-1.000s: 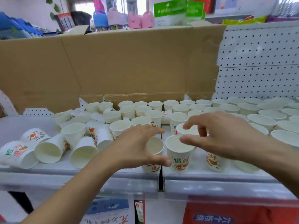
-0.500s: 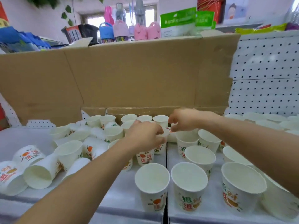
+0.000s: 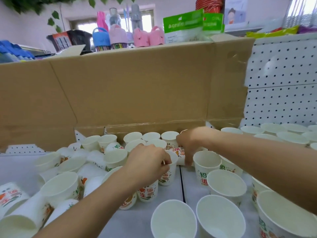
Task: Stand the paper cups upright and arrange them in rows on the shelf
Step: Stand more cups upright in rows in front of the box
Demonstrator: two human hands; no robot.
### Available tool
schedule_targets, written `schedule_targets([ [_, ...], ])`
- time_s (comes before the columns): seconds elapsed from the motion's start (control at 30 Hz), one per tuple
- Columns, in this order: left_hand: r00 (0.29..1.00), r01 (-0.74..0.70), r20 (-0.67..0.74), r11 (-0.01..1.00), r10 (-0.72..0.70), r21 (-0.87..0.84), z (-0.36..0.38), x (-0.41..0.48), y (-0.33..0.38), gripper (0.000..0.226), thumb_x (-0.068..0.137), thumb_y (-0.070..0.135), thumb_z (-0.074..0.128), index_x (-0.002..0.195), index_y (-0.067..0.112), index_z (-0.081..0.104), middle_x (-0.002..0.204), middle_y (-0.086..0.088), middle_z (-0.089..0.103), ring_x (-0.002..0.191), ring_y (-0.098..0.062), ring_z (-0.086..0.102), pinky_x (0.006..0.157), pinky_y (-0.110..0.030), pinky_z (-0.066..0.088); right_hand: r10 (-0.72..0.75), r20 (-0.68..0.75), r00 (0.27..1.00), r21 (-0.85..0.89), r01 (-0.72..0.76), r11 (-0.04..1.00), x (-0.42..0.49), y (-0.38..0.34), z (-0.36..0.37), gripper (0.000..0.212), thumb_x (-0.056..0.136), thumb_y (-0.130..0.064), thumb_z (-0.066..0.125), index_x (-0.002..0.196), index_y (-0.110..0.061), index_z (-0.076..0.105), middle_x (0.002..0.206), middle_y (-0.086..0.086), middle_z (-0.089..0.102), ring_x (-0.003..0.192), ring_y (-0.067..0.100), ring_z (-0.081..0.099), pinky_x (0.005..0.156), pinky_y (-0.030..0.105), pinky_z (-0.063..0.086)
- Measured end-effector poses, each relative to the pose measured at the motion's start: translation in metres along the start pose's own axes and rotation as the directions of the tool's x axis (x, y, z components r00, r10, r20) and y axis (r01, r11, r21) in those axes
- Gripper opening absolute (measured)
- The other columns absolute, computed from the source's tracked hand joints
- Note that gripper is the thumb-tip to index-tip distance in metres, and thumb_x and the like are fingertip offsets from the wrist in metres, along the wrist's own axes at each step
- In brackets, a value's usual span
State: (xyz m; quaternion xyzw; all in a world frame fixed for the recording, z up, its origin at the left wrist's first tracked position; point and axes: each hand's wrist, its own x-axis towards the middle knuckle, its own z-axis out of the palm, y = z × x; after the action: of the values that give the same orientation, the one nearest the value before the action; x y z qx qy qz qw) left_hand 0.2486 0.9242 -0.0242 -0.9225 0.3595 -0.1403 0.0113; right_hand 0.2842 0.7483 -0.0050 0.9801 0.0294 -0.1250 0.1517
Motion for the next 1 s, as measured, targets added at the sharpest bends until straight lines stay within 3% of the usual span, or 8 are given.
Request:
schedule_targets([
  [0.13, 1.0, -0.009, -0.006, 1.0, 0.008, -0.019, -0.001, 0.0, -0.002, 0.022, 0.093, 0.039, 0.051, 0.106, 0.035, 0.067, 0.095, 0.009, 0.07, 0.076, -0.014, 0.05, 0.069, -0.027, 0.03, -0.025, -0.094, 0.995, -0.035, 0.022, 0.999, 0.003, 0.001, -0.004, 0.051, 0.066, -0.056, 0.074, 0.098, -0.023, 0.052, 0.083, -0.006, 0.057, 0.076, 0.017, 0.056, 0.067, 0.029, 0.044],
  [0.27, 1.0, -0.017, -0.024, 1.0, 0.016, -0.025, -0.002, -0.002, -0.001, 0.02, 0.092, 0.039, 0.051, 0.104, 0.034, 0.068, 0.09, 0.007, 0.07, 0.072, -0.015, 0.048, 0.067, -0.027, 0.027, -0.041, -0.21, 0.977, 0.032, 0.048, 0.998, -0.003, 0.009, -0.016, 0.052, 0.069, -0.065, 0.063, 0.107, -0.03, 0.055, 0.09, -0.01, 0.06, 0.089, 0.017, 0.054, 0.099, 0.043, 0.028],
  [0.37, 0.999, -0.02, -0.031, 0.999, 0.019, -0.032, -0.003, -0.003, 0.001, 0.019, 0.092, 0.038, 0.052, 0.101, 0.034, 0.068, 0.091, 0.007, 0.07, 0.075, -0.016, 0.052, 0.061, -0.026, 0.028, -0.013, -0.232, 0.973, 0.239, 0.07, 0.969, -0.013, 0.018, -0.022, 0.06, 0.069, -0.058, 0.068, 0.116, -0.027, 0.047, 0.101, -0.006, 0.061, 0.088, 0.016, 0.057, 0.084, 0.037, 0.046],
  [0.5, 0.999, -0.024, -0.026, 0.997, 0.023, -0.072, -0.001, -0.002, 0.002, 0.019, 0.092, 0.036, 0.054, 0.102, 0.033, 0.069, 0.092, 0.008, 0.07, 0.076, -0.015, 0.055, 0.054, -0.023, 0.031, -0.037, -0.232, 0.972, 0.313, 0.11, 0.943, -0.02, 0.025, -0.029, 0.055, 0.067, -0.05, 0.074, 0.112, -0.027, 0.052, 0.093, -0.007, 0.062, 0.076, 0.008, 0.058, 0.059, 0.028, 0.046],
  [0.63, 1.0, -0.017, -0.012, 0.991, 0.015, -0.133, 0.005, 0.0, 0.003, 0.019, 0.091, 0.032, 0.056, 0.103, 0.034, 0.071, 0.092, 0.009, 0.071, 0.082, -0.015, 0.061, 0.055, -0.024, 0.042, -0.034, -0.148, 0.988, 0.238, 0.069, 0.969, -0.014, 0.018, -0.025, 0.074, 0.064, -0.049, 0.077, 0.13, -0.032, 0.049, 0.107, -0.009, 0.062, 0.09, 0.014, 0.06, 0.077, 0.033, 0.053],
  [0.8, 0.999, -0.027, -0.027, 0.985, 0.023, -0.169, 0.011, 0.003, 0.005, 0.019, 0.09, 0.031, 0.057, 0.101, 0.032, 0.072, 0.091, 0.007, 0.072, 0.081, -0.017, 0.062, 0.061, -0.026, 0.048, -0.053, -0.065, 0.996, 0.216, 0.066, 0.974, -0.005, 0.012, -0.015, 0.092, 0.065, -0.044, 0.082, 0.143, -0.034, 0.035, 0.139, -0.007, 0.047, 0.118, 0.019, 0.051, 0.093, 0.035, 0.045],
  [0.9, 1.0, -0.012, 0.011, 0.977, 0.015, -0.213, 0.012, 0.004, 0.006, 0.023, 0.087, 0.036, 0.059, 0.107, 0.033, 0.07, 0.097, 0.008, 0.072, 0.086, -0.015, 0.062, 0.071, -0.032, 0.052, -0.077, -0.072, 0.994, 0.257, 0.093, 0.962, -0.013, 0.018, -0.014, 0.088, 0.069, -0.039, 0.08, 0.144, -0.035, 0.034, 0.139, -0.007, 0.047, 0.119, 0.018, 0.051, 0.099, 0.035, 0.044],
  [1.0, 1.0, 0.014, 0.014, 0.946, -0.01, -0.323, -0.001, -0.002, 0.003, 0.032, 0.087, 0.046, 0.061, 0.117, 0.034, 0.065, 0.111, 0.015, 0.068, 0.1, -0.006, 0.06, 0.086, -0.033, 0.051, -0.139, -0.232, 0.963, 0.265, 0.2, 0.943, -0.031, 0.019, -0.014, 0.065, 0.081, -0.019, 0.066, 0.14, -0.031, 0.042, 0.139, -0.007, 0.049, 0.121, 0.016, 0.049, 0.1, 0.031, 0.042],
])
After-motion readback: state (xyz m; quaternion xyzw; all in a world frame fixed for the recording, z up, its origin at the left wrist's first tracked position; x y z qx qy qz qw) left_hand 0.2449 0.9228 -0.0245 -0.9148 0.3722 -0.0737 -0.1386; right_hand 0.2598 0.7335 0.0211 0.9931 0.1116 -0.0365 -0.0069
